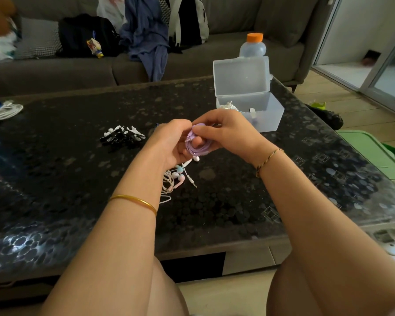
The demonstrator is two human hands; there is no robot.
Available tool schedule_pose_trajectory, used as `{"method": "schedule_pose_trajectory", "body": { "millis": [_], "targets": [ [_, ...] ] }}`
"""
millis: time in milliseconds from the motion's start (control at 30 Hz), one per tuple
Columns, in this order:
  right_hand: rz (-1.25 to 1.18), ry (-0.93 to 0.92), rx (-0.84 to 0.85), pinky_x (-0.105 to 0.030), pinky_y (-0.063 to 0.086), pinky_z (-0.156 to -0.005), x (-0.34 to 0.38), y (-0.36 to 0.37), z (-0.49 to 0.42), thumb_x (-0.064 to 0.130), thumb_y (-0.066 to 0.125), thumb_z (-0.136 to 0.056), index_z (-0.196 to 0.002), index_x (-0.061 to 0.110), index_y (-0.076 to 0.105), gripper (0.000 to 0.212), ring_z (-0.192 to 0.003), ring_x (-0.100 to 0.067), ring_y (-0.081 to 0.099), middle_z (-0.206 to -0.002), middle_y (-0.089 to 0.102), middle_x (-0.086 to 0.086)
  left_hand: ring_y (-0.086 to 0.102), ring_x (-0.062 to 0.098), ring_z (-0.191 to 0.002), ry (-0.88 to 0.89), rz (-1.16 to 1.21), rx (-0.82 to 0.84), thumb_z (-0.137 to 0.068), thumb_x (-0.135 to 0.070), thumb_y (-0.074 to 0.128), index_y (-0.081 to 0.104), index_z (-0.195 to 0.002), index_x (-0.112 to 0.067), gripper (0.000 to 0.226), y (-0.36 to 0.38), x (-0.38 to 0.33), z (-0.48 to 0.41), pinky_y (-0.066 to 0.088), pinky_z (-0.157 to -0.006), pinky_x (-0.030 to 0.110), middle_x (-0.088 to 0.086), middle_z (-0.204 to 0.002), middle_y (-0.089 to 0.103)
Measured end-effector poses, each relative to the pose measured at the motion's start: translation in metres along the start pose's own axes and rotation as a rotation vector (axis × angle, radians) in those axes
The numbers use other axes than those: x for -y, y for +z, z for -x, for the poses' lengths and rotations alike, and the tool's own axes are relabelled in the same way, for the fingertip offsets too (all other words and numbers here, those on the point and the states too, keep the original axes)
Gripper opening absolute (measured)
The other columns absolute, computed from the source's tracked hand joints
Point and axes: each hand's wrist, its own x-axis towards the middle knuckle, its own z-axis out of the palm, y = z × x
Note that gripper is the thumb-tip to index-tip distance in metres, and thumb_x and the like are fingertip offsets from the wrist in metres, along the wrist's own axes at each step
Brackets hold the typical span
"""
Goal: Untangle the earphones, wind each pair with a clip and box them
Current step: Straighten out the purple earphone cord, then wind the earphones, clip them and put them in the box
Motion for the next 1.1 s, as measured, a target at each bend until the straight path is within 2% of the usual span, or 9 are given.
{"method": "schedule_pose_trajectory", "body": {
  "millis": [133, 267, 400, 500, 633, 733, 867, 967, 1100],
  "targets": [
    [0.025, -0.025, -0.042, -0.03, 0.06, -0.071, -0.002, 0.002, -0.004, 0.011, 0.061, -0.09, -0.101, 0.005, 0.068, 0.014, -0.087, -0.021, 0.069, -0.094, 0.069, -0.01, 0.059, 0.009, -0.044, 0.01, 0.052, 0.015, -0.089, -0.008, 0.048, 0.062, -0.083, -0.008, 0.015, -0.004, 0.0, 0.001, 0.048, -0.053, 0.025, 0.005, -0.066, 0.062],
    [0.047, -0.037, -0.138, -0.032, 0.059, -0.072, -0.004, 0.008, -0.011, 0.012, 0.062, -0.09, -0.096, 0.007, 0.069, 0.01, -0.085, -0.021, 0.069, -0.09, 0.069, -0.009, 0.056, 0.012, -0.058, 0.005, 0.138, 0.097, -0.09, -0.011, 0.046, 0.056, -0.079, -0.009, 0.015, -0.009, -0.006, 0.005, 0.041, -0.058, 0.022, 0.005, -0.068, 0.06],
    [-0.066, 0.01, -0.163, -0.022, 0.056, -0.059, -0.002, 0.011, -0.014, 0.01, 0.06, -0.09, -0.092, 0.004, 0.067, 0.009, -0.075, -0.015, 0.068, -0.084, 0.067, -0.007, 0.055, 0.01, -0.071, 0.117, 0.015, 0.158, -0.09, -0.004, 0.056, 0.059, -0.088, -0.011, 0.008, -0.013, -0.004, 0.005, 0.038, -0.062, 0.018, 0.004, -0.08, 0.061],
    [-0.136, 0.071, -0.155, -0.034, 0.06, -0.066, -0.002, 0.018, -0.016, 0.009, 0.059, -0.09, -0.088, 0.006, 0.063, 0.006, -0.081, -0.023, 0.069, -0.091, 0.067, -0.015, 0.059, 0.014, -0.08, 0.188, -0.051, 0.056, -0.087, 0.002, 0.061, 0.057, -0.103, -0.007, 0.018, -0.017, -0.001, 0.002, 0.044, -0.065, 0.019, 0.009, -0.091, 0.064],
    [-0.256, 0.197, -0.15, -0.044, 0.059, -0.072, 0.0, 0.025, -0.021, 0.007, 0.057, -0.088, -0.086, 0.004, 0.057, 0.003, -0.083, -0.028, 0.067, -0.089, 0.063, -0.015, 0.067, 0.023, -0.097, 0.314, -0.2, -0.062, -0.086, -0.001, 0.065, 0.063, -0.091, -0.013, 0.013, -0.022, 0.004, -0.003, 0.055, -0.087, 0.035, 0.011, -0.1, 0.068],
    [-0.361, 0.264, -0.14, -0.038, 0.06, -0.065, 0.002, 0.029, -0.023, 0.005, 0.056, -0.088, -0.09, 0.003, 0.056, 0.003, -0.077, -0.026, 0.068, -0.091, 0.063, -0.016, 0.069, 0.022, -0.092, 0.348, -0.176, -0.081, -0.087, -0.002, 0.065, 0.065, -0.091, -0.01, 0.008, -0.026, 0.007, -0.004, 0.056, -0.083, 0.031, 0.012, -0.096, 0.069],
    [-0.258, 0.264, -0.051, -0.032, 0.06, -0.062, 0.004, 0.036, -0.024, 0.006, 0.054, -0.093, -0.097, 0.006, 0.063, 0.01, -0.077, -0.021, 0.069, -0.094, 0.064, -0.014, 0.068, 0.016, -0.08, 0.359, -0.249, -0.122, -0.091, -0.008, 0.062, 0.065, -0.083, -0.013, 0.011, -0.035, 0.013, -0.009, 0.055, -0.069, 0.024, 0.008, -0.086, 0.069],
    [-0.194, 0.259, 0.085, -0.031, 0.06, -0.064, 0.003, 0.04, -0.024, 0.006, 0.058, -0.091, -0.096, 0.003, 0.064, 0.008, -0.075, -0.019, 0.067, -0.09, 0.065, -0.014, 0.068, 0.02, -0.086, 0.362, -0.367, -0.165, -0.09, -0.012, 0.063, 0.064, -0.079, -0.02, 0.014, -0.045, 0.018, -0.016, 0.053, -0.077, 0.032, 0.005, -0.083, 0.07],
    [-0.052, 0.281, 0.165, -0.033, 0.06, -0.064, 0.005, 0.053, -0.033, 0.006, 0.06, -0.09, -0.095, 0.008, 0.057, 0.006, -0.076, -0.024, 0.069, -0.091, 0.067, -0.017, 0.066, 0.022, -0.091, 0.359, -0.414, -0.209, -0.092, -0.011, 0.06, 0.062, -0.08, -0.021, 0.015, -0.059, 0.021, -0.018, 0.054, -0.081, 0.035, 0.008, -0.091, 0.068]
  ]
}}
